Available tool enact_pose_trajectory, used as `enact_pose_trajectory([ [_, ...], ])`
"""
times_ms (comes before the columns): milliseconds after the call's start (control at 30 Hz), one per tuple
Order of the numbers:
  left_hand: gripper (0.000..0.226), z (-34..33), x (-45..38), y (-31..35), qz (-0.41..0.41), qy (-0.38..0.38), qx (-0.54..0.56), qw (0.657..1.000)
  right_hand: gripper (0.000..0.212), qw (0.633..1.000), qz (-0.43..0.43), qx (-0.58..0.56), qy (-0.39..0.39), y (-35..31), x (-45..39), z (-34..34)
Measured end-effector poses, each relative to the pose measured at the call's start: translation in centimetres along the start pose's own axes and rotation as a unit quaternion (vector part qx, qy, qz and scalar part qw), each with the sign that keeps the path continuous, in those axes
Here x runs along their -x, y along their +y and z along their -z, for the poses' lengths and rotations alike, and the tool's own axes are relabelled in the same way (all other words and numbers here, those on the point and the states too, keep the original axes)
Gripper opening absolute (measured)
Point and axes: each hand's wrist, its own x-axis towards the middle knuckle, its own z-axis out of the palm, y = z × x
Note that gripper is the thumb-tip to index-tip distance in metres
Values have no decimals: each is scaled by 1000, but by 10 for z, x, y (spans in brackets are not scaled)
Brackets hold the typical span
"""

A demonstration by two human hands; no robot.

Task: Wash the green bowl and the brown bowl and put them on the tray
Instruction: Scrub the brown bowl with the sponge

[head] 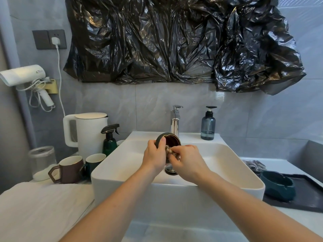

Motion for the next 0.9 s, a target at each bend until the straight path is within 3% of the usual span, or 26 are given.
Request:
enact_pose_trajectory([
  [100,39,-1,-1,-2,-6,1,-6,1000,38,998,50,-24,8,1,-1,0],
  [267,41,2,-2,0,12,16,10,1000,19,996,86,-32,-3,4,-4,-9],
  [433,49,1,0,0,24,-11,43,999,46,998,50,21,-16,1,-1,-6],
  [633,60,2,-2,-1,22,-12,65,998,29,998,8,58,19,-2,-2,-6],
  [800,39,1,0,1,36,-26,80,996,43,999,22,32,-3,3,-2,-7],
  [900,40,1,2,2,40,-31,83,995,50,998,58,-9,-31,0,-2,-6],
])
